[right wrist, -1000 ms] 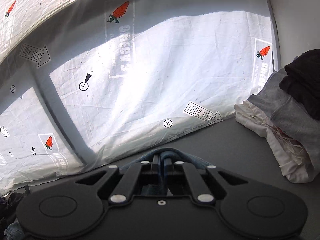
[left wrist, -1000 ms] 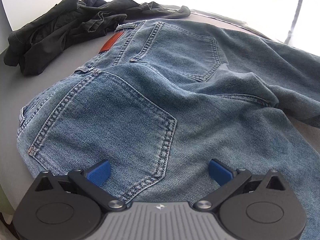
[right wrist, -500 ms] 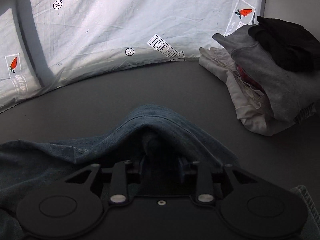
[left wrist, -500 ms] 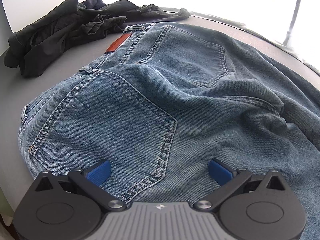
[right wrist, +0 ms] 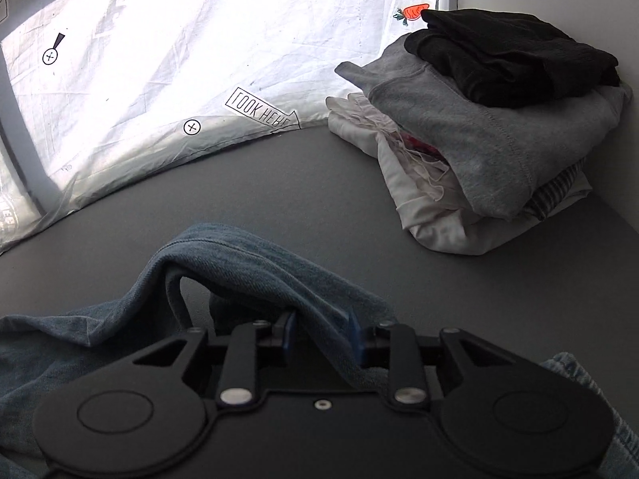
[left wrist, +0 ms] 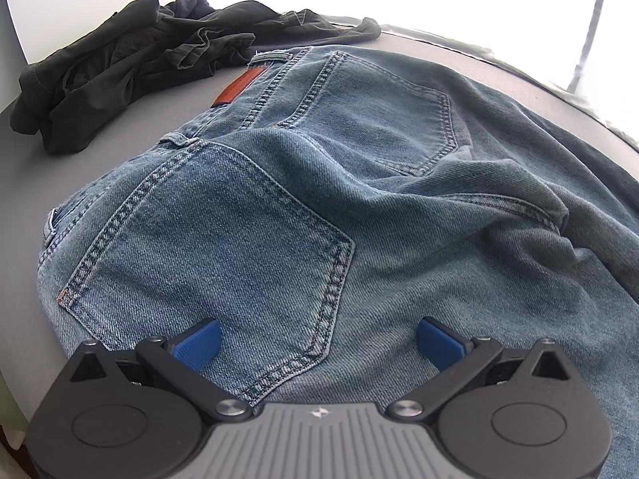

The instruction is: Fold clothes

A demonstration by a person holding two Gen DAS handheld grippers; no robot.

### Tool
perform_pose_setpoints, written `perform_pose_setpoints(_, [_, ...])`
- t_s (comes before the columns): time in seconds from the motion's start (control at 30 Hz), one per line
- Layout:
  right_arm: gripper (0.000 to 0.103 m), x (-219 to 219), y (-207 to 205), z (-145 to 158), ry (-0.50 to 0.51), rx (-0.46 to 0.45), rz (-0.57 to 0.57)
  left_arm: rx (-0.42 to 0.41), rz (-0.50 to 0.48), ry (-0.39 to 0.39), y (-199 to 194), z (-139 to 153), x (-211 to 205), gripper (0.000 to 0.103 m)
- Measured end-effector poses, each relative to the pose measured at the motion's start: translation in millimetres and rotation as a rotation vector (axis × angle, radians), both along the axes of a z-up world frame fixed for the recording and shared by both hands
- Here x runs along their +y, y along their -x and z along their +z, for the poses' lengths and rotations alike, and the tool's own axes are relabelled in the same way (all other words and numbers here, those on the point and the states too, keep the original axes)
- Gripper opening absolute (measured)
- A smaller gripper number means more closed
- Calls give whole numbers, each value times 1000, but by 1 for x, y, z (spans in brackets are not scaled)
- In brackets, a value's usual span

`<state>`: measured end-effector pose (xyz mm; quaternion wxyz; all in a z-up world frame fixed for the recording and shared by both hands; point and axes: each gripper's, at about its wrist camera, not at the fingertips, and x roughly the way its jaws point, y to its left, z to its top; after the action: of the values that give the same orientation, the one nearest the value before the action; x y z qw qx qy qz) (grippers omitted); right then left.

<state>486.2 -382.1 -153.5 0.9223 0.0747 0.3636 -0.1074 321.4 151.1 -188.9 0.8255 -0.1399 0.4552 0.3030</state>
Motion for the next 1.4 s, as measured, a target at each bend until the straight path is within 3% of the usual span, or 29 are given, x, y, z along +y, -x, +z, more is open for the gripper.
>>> perform_pose_setpoints(0.03, [10,-1,-5,3,22,-13,12,0,1,0,0,0,0,103])
perform_pose_setpoints(0.1, [8,-5,-19,13,52,-49,17,1,3,1,0,0,1,103])
perform_pose_setpoints(0.37, [11,-3,-132,40,114,-109,26,0,12,0,0,0,2,103])
perform_pose_setpoints(0.4, [17,2,-141,39,120,-113,34,1,11,1,0,0,2,103])
perform_pose_setpoints(0.5, [47,17,-152,36,141,-131,43,4,12,3,-1,0,3,103])
perform_pose_setpoints(0.53, [49,21,-148,34,134,-137,46,4,13,3,-1,0,3,103])
perform_pose_setpoints(0.67, [49,31,-112,20,52,-134,41,9,15,6,-1,1,4,103])
perform_pose_setpoints(0.87, [52,12,-55,2,-134,-109,-77,13,16,8,-2,0,4,103])
perform_pose_setpoints(1.03, [54,-26,-52,-26,-466,-76,-239,8,15,4,-2,0,3,103])
perform_pose_setpoints(1.1, [54,-38,-55,-40,-555,-45,-352,4,15,1,-2,0,3,103])
perform_pose_setpoints(1.17, [53,-44,-57,-49,-566,-3,-421,1,14,-2,-2,0,2,103])
perform_pose_setpoints(1.27, [49,-48,-57,-60,-632,-17,-427,-5,14,-7,-1,-1,2,103])
perform_pose_setpoints(1.3, [48,-47,-59,-58,-598,-19,-408,-7,14,-9,-1,-1,2,103])
perform_pose_setpoints(1.37, [37,-46,-62,-54,-531,-23,-370,-9,15,-10,0,-1,2,103])
perform_pose_setpoints(1.4, [21,-45,-64,-52,-497,-25,-351,-9,15,-10,0,-1,2,103])
